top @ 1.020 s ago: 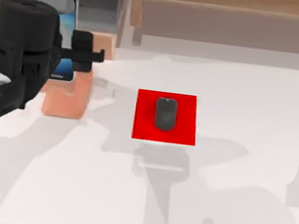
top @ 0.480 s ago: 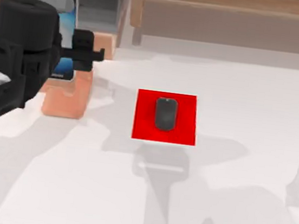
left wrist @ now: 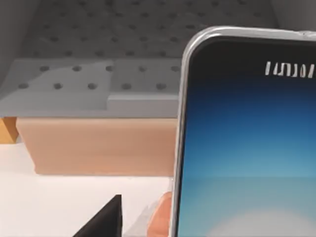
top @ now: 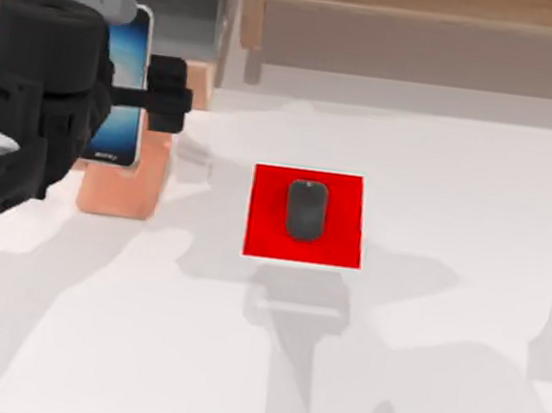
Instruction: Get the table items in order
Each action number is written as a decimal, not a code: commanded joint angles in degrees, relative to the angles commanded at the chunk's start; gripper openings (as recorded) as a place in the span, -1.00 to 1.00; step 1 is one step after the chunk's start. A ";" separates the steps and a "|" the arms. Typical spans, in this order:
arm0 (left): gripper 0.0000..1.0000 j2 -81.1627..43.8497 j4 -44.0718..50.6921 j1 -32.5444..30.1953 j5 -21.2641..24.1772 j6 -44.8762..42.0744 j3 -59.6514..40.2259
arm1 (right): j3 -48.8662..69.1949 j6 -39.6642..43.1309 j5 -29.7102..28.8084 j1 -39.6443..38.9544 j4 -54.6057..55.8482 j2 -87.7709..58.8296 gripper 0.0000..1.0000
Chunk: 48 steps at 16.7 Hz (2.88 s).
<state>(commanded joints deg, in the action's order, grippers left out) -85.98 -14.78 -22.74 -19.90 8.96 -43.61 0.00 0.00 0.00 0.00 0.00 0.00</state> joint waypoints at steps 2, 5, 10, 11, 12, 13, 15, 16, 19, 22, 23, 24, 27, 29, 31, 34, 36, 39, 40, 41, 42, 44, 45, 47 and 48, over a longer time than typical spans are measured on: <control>1.00 0.00 0.00 0.00 0.00 0.00 0.00 | 0.00 0.00 0.00 0.00 0.00 0.00 1.00; 1.00 0.26 0.11 -0.19 -0.08 0.04 0.17 | 0.00 0.00 0.00 0.00 0.00 0.00 1.00; 1.00 4.92 1.09 -1.65 -1.45 0.85 3.98 | 0.00 0.00 0.00 0.00 0.00 0.00 1.00; 1.00 5.96 1.28 -2.05 -1.81 1.00 4.91 | 0.00 0.00 0.00 0.00 0.00 0.00 1.00; 1.00 6.51 1.49 -2.38 -2.11 1.20 5.38 | 0.00 0.00 0.00 0.00 0.00 0.00 1.00; 1.00 6.57 1.53 -2.42 -2.16 1.23 5.43 | 0.00 0.00 0.00 0.00 0.00 0.00 1.00; 1.00 6.31 1.49 -2.14 -2.05 1.18 5.19 | 0.00 0.00 0.00 0.00 0.00 0.00 1.00; 1.00 6.34 1.49 -2.12 -2.04 1.18 5.21 | 0.00 0.00 0.00 0.00 0.00 0.00 1.00; 1.00 9.28 2.04 -0.82 -1.47 1.05 6.71 | 0.00 0.00 0.00 0.00 0.00 0.00 1.00; 1.00 16.06 3.33 1.58 0.26 0.37 10.17 | 0.00 0.00 0.00 0.00 0.00 0.00 1.00; 1.00 18.96 3.91 2.50 1.10 -0.01 11.69 | 0.00 0.00 0.00 0.00 0.00 0.00 1.00; 1.00 22.18 4.54 3.49 2.05 -0.46 13.37 | 0.00 0.00 0.00 0.00 0.00 0.00 1.00; 1.00 33.48 6.60 6.99 5.26 -1.96 19.04 | 0.00 0.00 0.00 0.00 0.00 0.00 1.00; 1.00 42.09 8.05 9.67 7.56 -3.03 23.18 | 0.00 0.00 0.00 0.00 0.00 0.00 1.00; 1.00 50.74 9.52 12.50 9.92 -4.14 27.45 | 0.00 0.00 0.00 0.00 0.00 0.00 1.00; 1.00 64.74 11.72 16.62 13.43 -5.80 33.76 | 0.00 0.00 0.00 0.00 0.00 0.00 1.00; 1.00 73.45 13.02 19.05 15.58 -6.86 37.53 | 0.00 0.00 0.00 0.00 0.00 0.00 1.00; 1.00 82.36 14.34 21.70 18.37 -8.25 41.79 | 0.00 0.00 0.00 0.00 0.00 0.00 1.00; 1.00 84.15 14.58 22.23 19.08 -8.59 42.69 | 0.00 0.00 0.00 0.00 0.00 0.00 1.00; 1.00 85.35 14.72 22.58 19.61 -8.83 43.30 | 0.00 0.00 0.00 0.00 0.00 0.00 1.00; 1.00 85.95 14.77 22.74 19.89 -8.95 43.59 | 0.00 0.00 0.00 0.00 0.00 0.00 1.00; 1.00 85.98 14.78 22.75 19.90 -8.96 43.61 | 0.00 0.00 0.00 0.00 0.00 0.00 1.00; 1.00 85.98 14.78 22.75 19.90 -8.96 43.61 | 0.00 0.00 0.00 0.00 0.00 0.00 1.00; 1.00 85.98 14.78 22.75 19.90 -8.96 43.61 | 0.00 0.00 0.00 0.00 0.00 0.00 1.00; 1.00 85.98 14.78 22.75 19.90 -8.96 43.61 | 0.11 0.01 0.15 0.20 0.37 -0.54 1.00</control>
<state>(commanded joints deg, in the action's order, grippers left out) 0.00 0.00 0.00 0.00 0.00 0.00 0.11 0.01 0.15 0.20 0.37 -0.54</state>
